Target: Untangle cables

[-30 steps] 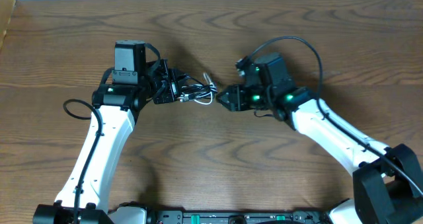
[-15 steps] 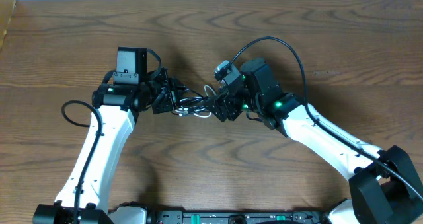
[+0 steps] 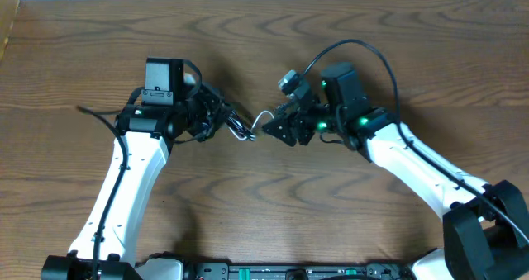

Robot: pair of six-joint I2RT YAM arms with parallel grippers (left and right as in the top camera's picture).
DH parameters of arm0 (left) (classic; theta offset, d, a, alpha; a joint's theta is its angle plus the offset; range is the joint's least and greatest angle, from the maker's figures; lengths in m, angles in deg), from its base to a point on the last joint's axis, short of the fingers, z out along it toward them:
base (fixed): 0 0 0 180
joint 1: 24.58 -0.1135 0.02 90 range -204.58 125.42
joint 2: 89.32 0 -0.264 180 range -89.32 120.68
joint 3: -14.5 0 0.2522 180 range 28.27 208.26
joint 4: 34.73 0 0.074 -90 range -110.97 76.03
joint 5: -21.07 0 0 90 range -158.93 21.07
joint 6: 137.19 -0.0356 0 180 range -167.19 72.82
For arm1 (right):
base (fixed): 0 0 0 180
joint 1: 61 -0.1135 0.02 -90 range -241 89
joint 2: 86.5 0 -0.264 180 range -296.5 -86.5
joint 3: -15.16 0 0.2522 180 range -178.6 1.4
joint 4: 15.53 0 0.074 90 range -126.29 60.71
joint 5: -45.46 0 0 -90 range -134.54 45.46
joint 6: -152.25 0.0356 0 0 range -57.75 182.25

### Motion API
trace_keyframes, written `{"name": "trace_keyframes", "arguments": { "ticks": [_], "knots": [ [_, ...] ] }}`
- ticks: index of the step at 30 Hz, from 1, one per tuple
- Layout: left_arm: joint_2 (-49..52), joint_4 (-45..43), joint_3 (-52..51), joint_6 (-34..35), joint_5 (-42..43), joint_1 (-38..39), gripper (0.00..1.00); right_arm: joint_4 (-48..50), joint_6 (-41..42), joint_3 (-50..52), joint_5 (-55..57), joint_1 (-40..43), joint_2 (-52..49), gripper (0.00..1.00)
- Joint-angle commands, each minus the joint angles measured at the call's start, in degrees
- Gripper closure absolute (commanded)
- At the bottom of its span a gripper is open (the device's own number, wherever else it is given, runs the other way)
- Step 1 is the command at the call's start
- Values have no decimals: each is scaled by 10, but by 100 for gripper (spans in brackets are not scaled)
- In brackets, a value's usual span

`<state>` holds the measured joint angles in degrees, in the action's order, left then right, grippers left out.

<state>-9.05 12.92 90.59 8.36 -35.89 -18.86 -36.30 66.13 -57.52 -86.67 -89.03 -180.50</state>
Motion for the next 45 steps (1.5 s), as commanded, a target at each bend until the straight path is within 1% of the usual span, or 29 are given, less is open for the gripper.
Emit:
{"name": "trace_keyframes", "arguments": {
  "ticks": [1, 5, 9, 11, 13, 16, 17, 18, 19, 20, 24, 26, 31, 32, 33, 34, 35, 36, 37, 38, 39, 45],
  "knots": [
    [2, -19, 7, -207, 78, -1, 93, -7, 19, -7, -21, 31, 14, 41],
    [2, -48, 7, -284, 146, 12, 93, -19, 61, -7, 4, 100, 14, 41],
    [12, -46, 7, -337, 140, 47, 93, -55, 70, -7, 4, 170, 14, 41],
    [26, -40, 7, -345, 117, 66, 93, -79, 70, -7, 5, 198, 14, 41],
    [48, -35, 7, -346, 57, 91, 93, -101, 65, -7, 9, 222, 14, 40],
    [72, -6, 7, -345, -104, 118, 93, -134, 54, -7, 14, 249, 14, 40],
    [72, 2, 7, -345, -138, 120, 93, -140, 51, -7, 15, 253, 14, 40],
    [72, 17, 7, -345, -189, 123, 93, -155, 31, -7, 15, 259, 14, 40],
    [72, 23, 7, -346, -210, 124, 93, -159, 23, -7, 16, 261, 14, 39],
    [72, 28, 7, -346, -227, 126, 92, -165, 11, -7, 19, 263, 14, 38],
    [74, 29, 7, -371, -269, 160, 93, -171, 9, -7, 42, 269, 14, 35],
    [79, 10, 7, -371, -277, 196, 93, -169, 10, -7, 43, 274, 14, 34],
    [112, -50, 7, -362, -278, 275, 92, -171, 10, -7, 43, 292, 14, 34],
    [130, -64, 7, -357, -278, 294, 86, -174, 10, -7, 43, 298, 14, 33],
    [139, -69, 7, -353, -278, 301, 83, -176, 10, -7, 43, 301, 14, 32],
    [153, -74, 7, -344, -278, 310, 67, -177, 10, -7, 43, 305, 14, 32],
    [168, -77, 7, -337, -277, 319, 55, -180, 10, -7, 43, 311, 14, 30],
    [176, -77, 7, -336, -277, 324, 35, -181, 10, -7, 43, 315, 14, 30],
    [188, -75, 7, -336, -277, 329, 20, -183, 10, -7, 43, 322, 14, 29],
    [192, -73, 7, -336, -277, 330, 15, -183, 12, -7, 42, 326, 14, 28],
    [193, -70, 7, -336, -278, 329, 13, -185, 15, -7, 41, 330, 14, 27],
    [160, -66, 8, -318, -277, 296, 12, -194, 16, -7, 41, 329, 14, 25]
  ]
}}
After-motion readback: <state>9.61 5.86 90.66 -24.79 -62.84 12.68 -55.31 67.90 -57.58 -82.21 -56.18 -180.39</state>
